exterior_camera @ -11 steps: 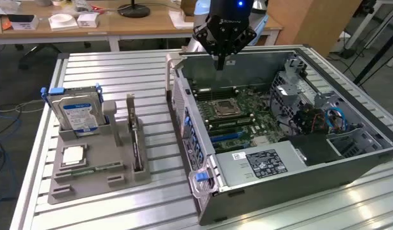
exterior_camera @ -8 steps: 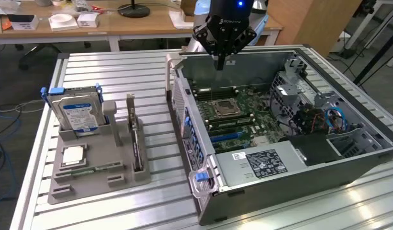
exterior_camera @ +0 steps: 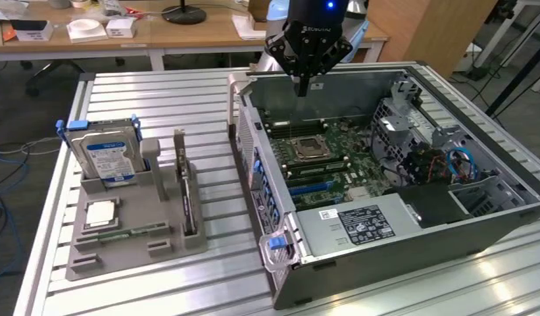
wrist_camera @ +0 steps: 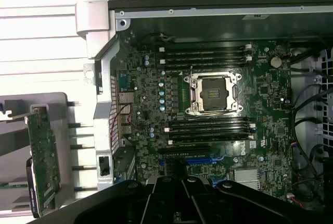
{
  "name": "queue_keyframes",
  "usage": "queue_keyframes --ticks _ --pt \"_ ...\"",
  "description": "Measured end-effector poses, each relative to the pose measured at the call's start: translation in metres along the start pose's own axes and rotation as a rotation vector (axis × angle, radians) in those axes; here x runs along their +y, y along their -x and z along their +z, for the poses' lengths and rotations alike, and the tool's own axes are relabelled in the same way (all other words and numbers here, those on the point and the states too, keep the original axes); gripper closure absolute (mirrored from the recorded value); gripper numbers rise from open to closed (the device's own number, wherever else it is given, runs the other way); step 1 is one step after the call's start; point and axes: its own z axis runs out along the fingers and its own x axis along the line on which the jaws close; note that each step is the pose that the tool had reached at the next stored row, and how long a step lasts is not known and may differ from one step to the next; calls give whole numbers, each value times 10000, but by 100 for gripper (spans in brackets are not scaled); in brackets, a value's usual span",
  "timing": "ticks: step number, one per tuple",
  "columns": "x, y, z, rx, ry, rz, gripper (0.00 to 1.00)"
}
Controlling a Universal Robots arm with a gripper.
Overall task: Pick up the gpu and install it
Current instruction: 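Reach for the gpu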
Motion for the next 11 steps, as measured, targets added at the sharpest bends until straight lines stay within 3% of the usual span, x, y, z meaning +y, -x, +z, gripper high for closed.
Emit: queue_keyframes --ticks 11 --pt "-2 -24 1 -1 -1 6 89"
